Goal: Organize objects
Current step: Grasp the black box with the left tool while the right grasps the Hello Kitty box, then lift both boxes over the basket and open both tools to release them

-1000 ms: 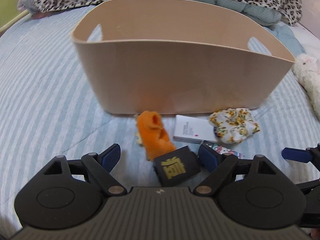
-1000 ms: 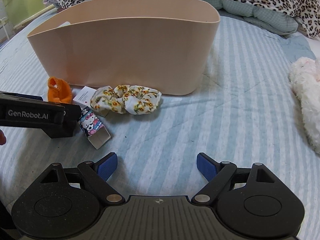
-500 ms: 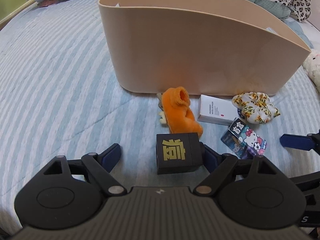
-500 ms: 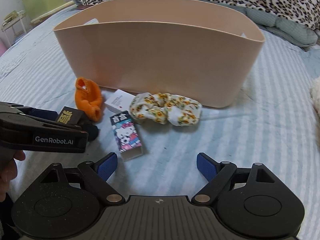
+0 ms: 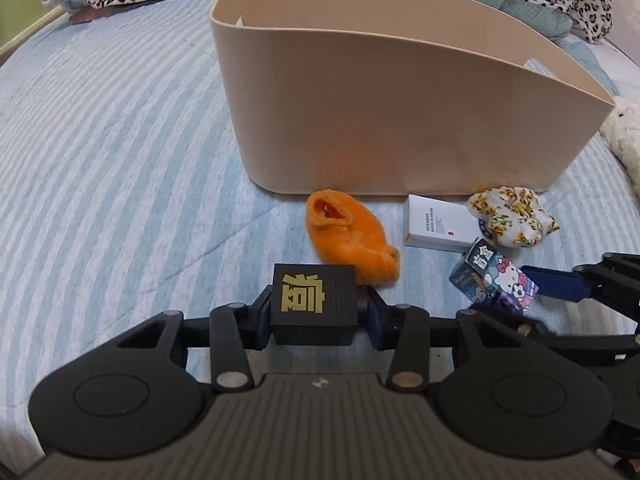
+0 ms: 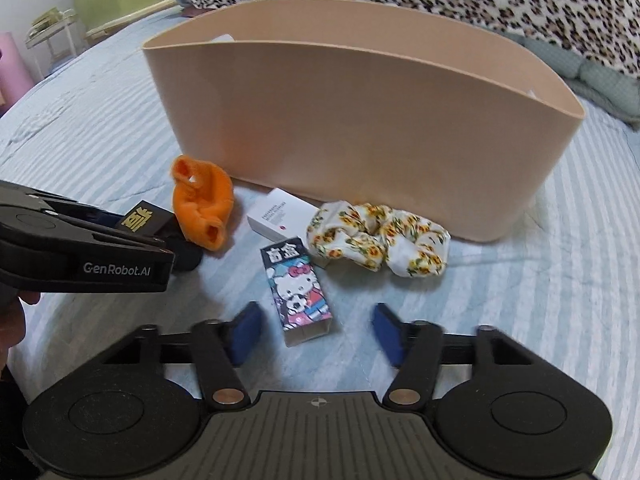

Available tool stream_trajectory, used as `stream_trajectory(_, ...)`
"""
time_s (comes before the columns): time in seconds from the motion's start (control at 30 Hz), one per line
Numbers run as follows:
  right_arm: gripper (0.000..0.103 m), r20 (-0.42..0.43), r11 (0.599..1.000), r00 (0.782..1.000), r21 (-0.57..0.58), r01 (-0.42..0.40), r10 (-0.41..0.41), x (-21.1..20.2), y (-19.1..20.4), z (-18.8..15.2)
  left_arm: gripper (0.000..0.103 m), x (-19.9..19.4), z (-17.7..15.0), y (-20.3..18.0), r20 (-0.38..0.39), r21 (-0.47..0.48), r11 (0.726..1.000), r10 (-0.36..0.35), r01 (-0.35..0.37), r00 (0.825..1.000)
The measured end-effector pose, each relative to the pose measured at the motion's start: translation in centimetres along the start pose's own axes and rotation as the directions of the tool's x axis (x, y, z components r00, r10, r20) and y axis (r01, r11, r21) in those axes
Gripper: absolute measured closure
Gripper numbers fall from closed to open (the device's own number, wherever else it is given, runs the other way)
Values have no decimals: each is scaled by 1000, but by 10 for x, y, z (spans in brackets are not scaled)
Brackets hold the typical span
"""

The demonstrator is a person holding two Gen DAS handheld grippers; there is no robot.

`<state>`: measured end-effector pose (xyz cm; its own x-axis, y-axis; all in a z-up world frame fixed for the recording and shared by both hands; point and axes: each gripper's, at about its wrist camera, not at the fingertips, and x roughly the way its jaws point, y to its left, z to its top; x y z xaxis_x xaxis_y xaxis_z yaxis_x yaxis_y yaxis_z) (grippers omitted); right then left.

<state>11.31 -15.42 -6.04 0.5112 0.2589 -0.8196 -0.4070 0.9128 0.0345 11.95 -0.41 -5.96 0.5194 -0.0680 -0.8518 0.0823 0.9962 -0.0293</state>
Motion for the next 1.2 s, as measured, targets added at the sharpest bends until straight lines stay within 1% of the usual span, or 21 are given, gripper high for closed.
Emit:
stream_trajectory(0.07,78,10,1000,1000,-1,-18,18,-2,0,0,57,-1,-1,-1,-7,3,1000,0,0,1000)
stream_trajectory(0.17,81,17,1000,999,-10,-28,28,-5,3,-2,57,-9,-2,2,-8,-3,1000,1,-1,1000)
stream_trajectory(0.27,82,18,999,999,-26,-39,40,-9,6,-4,57,-19,-4,8,7,0,1000,1,-1,1000)
stream_trajectory(0.37,82,30,998,998,-42,-49,51,-20,1,-12,57,-25,-1,11,25,0,1000,-3,3,1000)
stream_trajectory(0.43,82,38,998,999,-48,-38,39,-29,3,-16,57,-34,-2,10,41,0,1000,-5,5,999)
stream_trajectory(0.5,82,64,998,998,-58,-16,19,-42,4,-19,57,-43,-2,9,58,4,1000,-9,8,998)
stream_trajectory(0.57,82,85,998,996,-57,-10,15,-52,4,-19,57,-47,-1,9,77,11,1000,-10,10,997)
stream_trajectory(0.73,82,150,999,989,-48,-5,12,-81,3,-18,57,-76,0,5,140,32,999,-11,7,990)
stream_trajectory(0.9,82,226,1000,974,-25,5,0,-110,-6,-5,57,-109,12,0,218,48,999,-19,8,976)
stream_trajectory(1.0,82,276,1000,961,-18,20,-14,-127,-11,7,57,-121,24,-2,283,52,999,0,-15,959)
stream_trajectory(1.07,82,313,999,949,-14,33,-27,-138,-15,19,57,-126,35,-5,321,59,998,8,-28,947)
stream_trajectory(1.2,82,375,998,925,18,54,-57,-153,-30,45,57,-126,64,-13,360,82,996,7,-39,933)
